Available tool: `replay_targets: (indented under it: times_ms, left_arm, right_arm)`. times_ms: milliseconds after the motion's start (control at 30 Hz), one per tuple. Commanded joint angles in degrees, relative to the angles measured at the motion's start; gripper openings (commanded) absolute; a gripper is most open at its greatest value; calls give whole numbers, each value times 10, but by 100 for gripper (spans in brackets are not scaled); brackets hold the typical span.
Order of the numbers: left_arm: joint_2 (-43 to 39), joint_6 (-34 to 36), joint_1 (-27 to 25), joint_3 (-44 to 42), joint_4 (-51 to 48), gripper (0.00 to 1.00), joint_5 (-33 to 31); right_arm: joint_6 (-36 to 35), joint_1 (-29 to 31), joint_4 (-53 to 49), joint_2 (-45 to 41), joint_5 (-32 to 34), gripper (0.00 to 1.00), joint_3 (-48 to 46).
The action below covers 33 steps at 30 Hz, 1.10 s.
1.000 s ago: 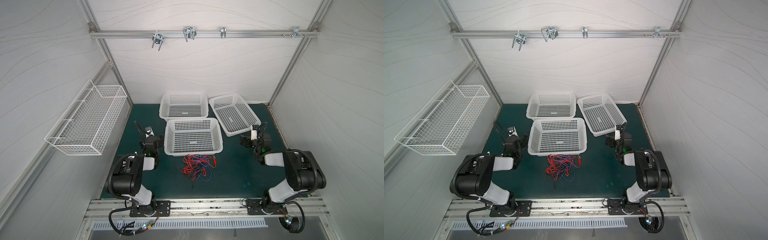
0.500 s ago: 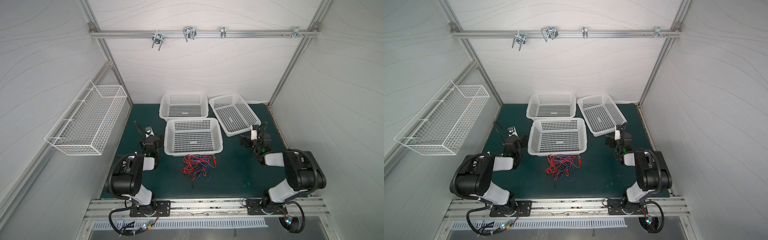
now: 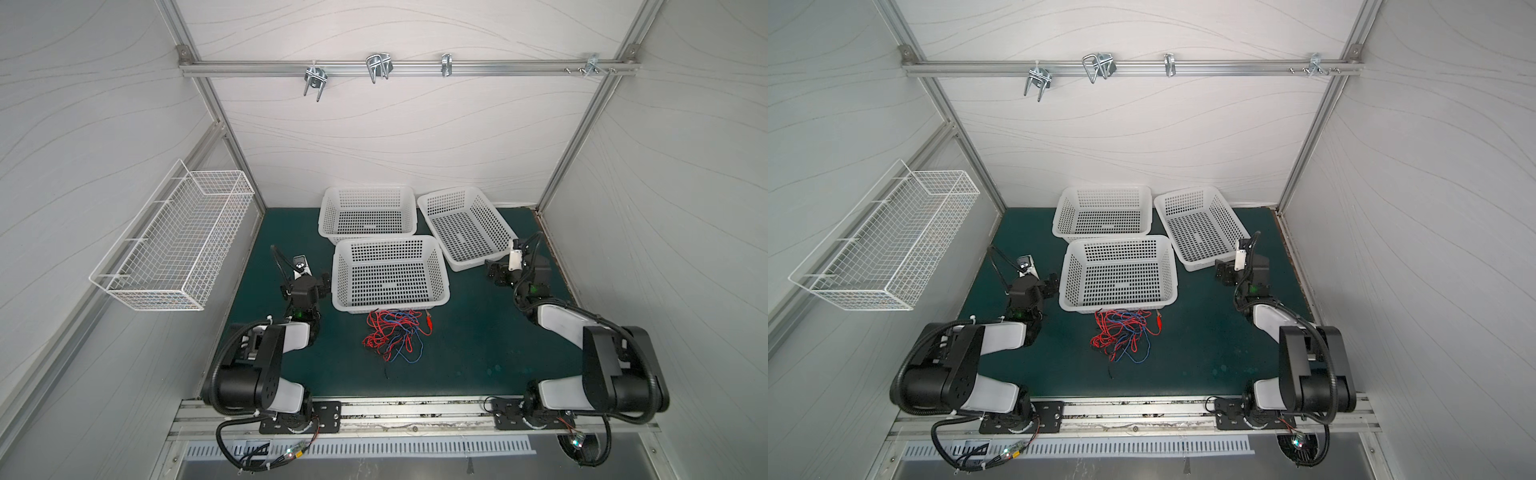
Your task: Untangle the cables
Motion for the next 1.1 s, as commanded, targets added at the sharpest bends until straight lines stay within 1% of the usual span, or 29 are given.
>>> replay_targets:
  times_ms: [0,167,267,333,467,667,700,800,967,1067]
  left_arm:
    - [-88,-6,-3,42,-115,99,-6]
    - [-188,-77,-7,71,-281,99,-50]
    - [-239,-129,-21,97,-392,99,-60]
    - [-268,-156,-46,103,-440,99,-67]
    - [-311,-205,-108,109,-529,99,-71]
    - [-353,-276,-220,103,-616,99,-69]
    - [-356,-284,-236,103,-626,99,-68]
    - [-356,-298,-311,111,-656,99,-75]
    - [-340,-313,-430,132,-696,99,-122]
    - [-323,-319,-484,139,-705,98,-142]
  right_arm:
    - [39,8,-131,-40,4,99,29]
    - [54,45,-210,-102,42,99,30]
    - [55,77,-260,-144,33,99,33]
    - [53,104,-289,-174,19,99,30]
    - [65,156,-326,-236,-14,98,19]
    - [77,237,-364,-296,-52,91,5]
    - [78,249,-368,-301,-61,90,4]
    - [78,288,-374,-308,-82,87,0]
    - [72,358,-365,-302,-106,81,-5]
    - [70,391,-352,-290,-114,79,-8]
